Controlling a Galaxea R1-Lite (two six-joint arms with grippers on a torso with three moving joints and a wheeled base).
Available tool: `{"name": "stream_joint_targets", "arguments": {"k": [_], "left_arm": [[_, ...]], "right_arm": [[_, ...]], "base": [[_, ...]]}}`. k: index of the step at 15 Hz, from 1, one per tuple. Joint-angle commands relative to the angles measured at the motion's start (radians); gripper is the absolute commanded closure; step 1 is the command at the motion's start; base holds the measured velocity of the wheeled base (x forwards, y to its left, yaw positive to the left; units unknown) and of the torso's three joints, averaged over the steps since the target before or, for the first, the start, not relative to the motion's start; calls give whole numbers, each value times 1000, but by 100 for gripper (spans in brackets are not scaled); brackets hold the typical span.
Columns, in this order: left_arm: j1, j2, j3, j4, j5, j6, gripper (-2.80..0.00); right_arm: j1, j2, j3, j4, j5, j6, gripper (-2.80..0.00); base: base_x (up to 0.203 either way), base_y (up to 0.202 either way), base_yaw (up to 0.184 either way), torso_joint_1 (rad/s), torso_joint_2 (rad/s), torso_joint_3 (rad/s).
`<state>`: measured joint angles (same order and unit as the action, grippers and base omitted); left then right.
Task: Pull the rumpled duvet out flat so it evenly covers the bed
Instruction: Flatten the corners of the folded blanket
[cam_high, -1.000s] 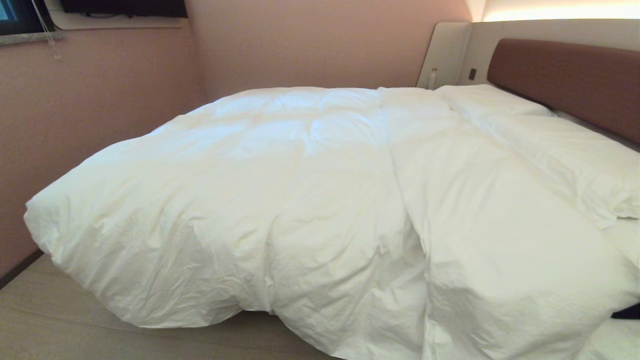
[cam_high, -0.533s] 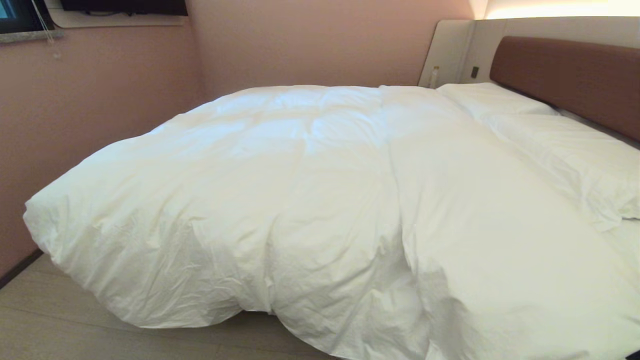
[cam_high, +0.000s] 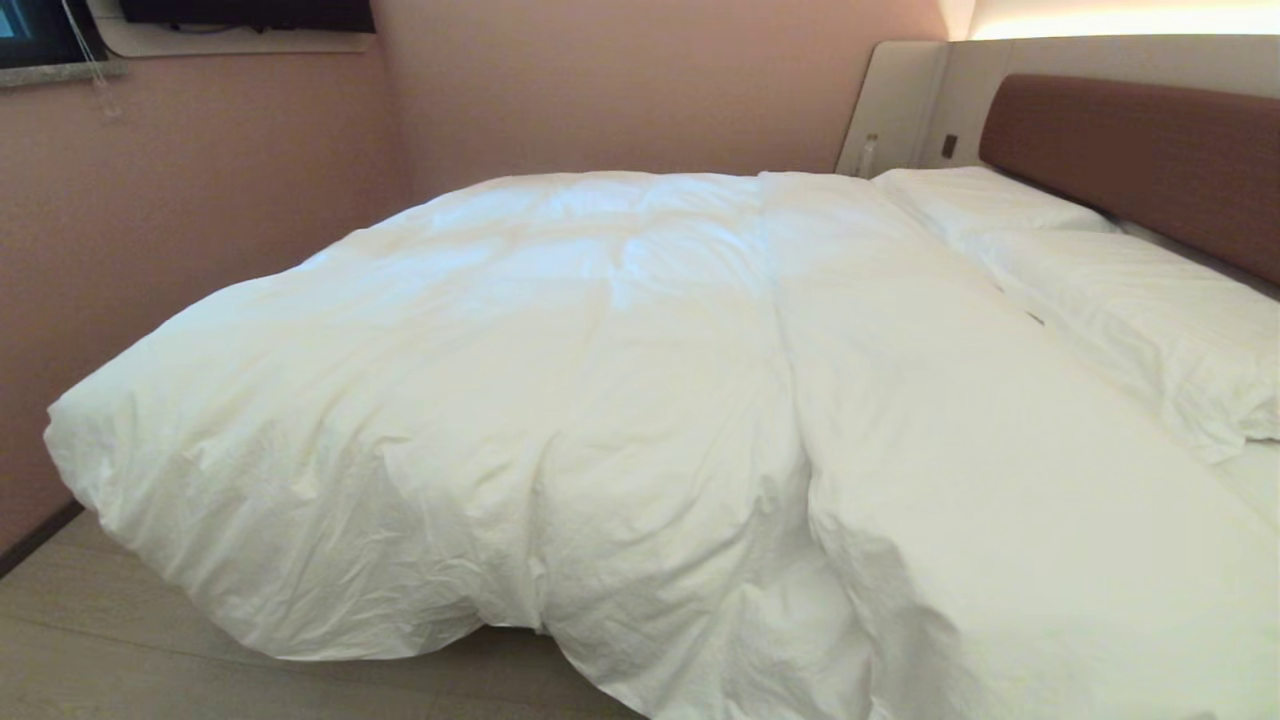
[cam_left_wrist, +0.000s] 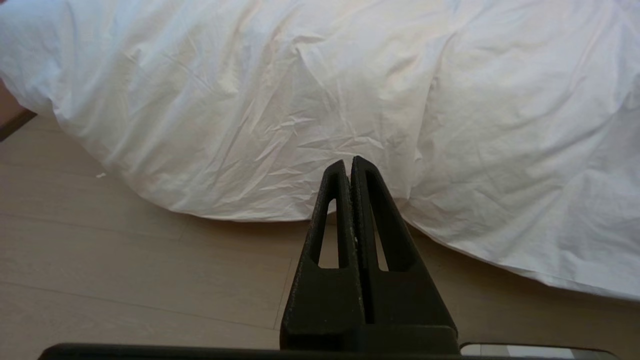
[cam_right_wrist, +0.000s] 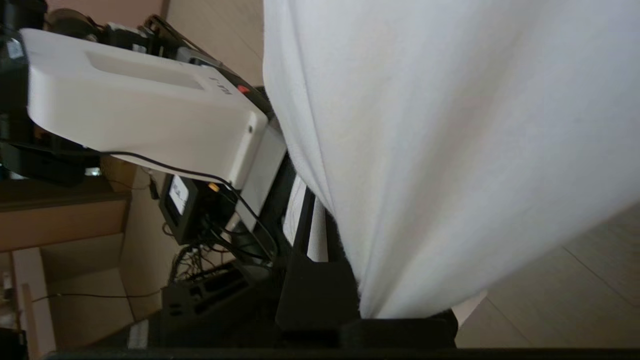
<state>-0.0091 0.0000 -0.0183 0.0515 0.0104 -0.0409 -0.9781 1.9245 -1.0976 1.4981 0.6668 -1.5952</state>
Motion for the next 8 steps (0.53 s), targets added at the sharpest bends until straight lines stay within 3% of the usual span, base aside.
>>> {"name": "stream_joint_targets", "arguments": {"k": [1,6,7,8], "left_arm": [[0,0,0,1,0,-1,0],[0,0,0,1,0,-1,0],[0,0,0,1,0,-1,0],[0,0,0,1,0,-1,0]], "right_arm": [[-1,28,-29,2,11,-9,0],[1,65,-98,2,10,-6,0],[1,67,-119,2,2,-3,-280],[0,68,-142,4,-21,1,-280]], "base": [[0,0,0,0,0,0],[0,0,0,0,0,0],[0,0,0,0,0,0],[0,0,0,0,0,0]]}}
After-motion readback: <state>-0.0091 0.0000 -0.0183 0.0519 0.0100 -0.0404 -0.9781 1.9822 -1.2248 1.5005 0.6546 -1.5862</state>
